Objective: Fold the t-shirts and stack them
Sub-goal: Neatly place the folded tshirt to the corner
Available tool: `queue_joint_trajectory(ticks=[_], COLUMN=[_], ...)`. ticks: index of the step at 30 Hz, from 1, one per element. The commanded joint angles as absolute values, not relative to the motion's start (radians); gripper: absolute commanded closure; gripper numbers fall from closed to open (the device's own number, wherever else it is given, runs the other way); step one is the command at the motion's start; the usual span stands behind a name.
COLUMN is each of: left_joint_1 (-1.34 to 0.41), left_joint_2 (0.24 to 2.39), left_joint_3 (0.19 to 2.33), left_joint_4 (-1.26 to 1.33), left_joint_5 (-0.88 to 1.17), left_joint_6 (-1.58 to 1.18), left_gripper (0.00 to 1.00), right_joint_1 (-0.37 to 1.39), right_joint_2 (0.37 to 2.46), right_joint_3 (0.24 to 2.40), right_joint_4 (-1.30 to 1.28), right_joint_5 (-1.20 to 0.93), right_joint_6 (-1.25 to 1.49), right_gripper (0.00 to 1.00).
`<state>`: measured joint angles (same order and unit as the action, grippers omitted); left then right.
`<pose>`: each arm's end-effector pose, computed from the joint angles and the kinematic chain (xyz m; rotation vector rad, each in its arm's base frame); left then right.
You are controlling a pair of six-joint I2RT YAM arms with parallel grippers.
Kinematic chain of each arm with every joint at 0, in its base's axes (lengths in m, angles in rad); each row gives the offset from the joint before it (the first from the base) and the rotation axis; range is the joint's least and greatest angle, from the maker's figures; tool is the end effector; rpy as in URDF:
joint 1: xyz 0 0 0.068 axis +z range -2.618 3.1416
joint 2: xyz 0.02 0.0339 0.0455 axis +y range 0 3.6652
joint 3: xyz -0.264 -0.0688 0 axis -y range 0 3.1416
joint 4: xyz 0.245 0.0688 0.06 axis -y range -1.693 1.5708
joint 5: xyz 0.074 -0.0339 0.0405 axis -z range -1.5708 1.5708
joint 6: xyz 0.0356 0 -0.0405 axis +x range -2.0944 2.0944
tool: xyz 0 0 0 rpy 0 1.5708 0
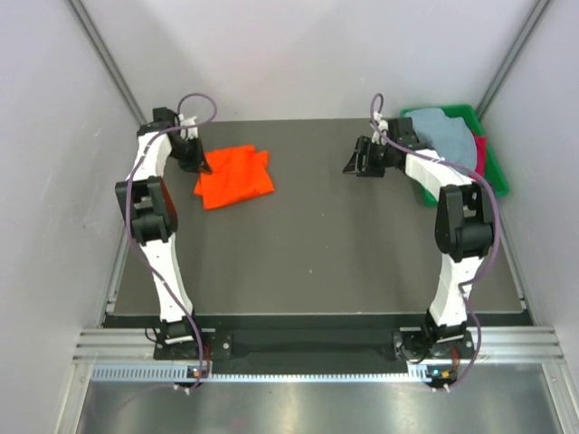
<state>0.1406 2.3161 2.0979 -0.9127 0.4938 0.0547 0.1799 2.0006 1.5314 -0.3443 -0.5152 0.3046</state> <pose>0.4936 0.0528 0.2177 0.0347 2.6022 -0.5951 0.4374 0.0974 0.2199 -0.1014 2.4077 0.8417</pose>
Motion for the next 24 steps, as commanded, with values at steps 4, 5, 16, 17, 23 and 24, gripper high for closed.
queue_joint_trajectory(ticks=[4,5,16,17,23,24], left_joint_1=[0.155,0.163,0.216,0.219,0.221,0.221], left_joint_2=[2.348,2.347,2.391,2.405,2.451,2.459], left_joint_3=[2.177,2.18,2.281,2.296,2.316,2.322], left_joint_4=[-1.075,-1.06,-0.988,-0.98,-0.901,-0.887], left_joint_5=[0.278,0.256,-0.135,-0.159,-0.31,-0.328], left_joint_6=[0.199,0.196,0.232,0.236,0.267,0.273], left_gripper=[1.0,1.0,1.0,1.0,1.0,1.0], right_joint_1=[0.176,0.175,0.147,0.144,0.141,0.141], right_joint_2=[1.925,1.918,1.858,1.855,1.839,1.838], right_joint_3=[1.517,1.51,1.428,1.418,1.405,1.404], right_joint_4=[-0.327,-0.325,-0.305,-0.304,-0.308,-0.305], right_joint_5=[-0.502,-0.503,-0.505,-0.505,-0.503,-0.5], right_joint_6=[0.272,0.272,0.273,0.272,0.272,0.27], right_gripper=[0.41,0.41,0.41,0.41,0.42,0.42])
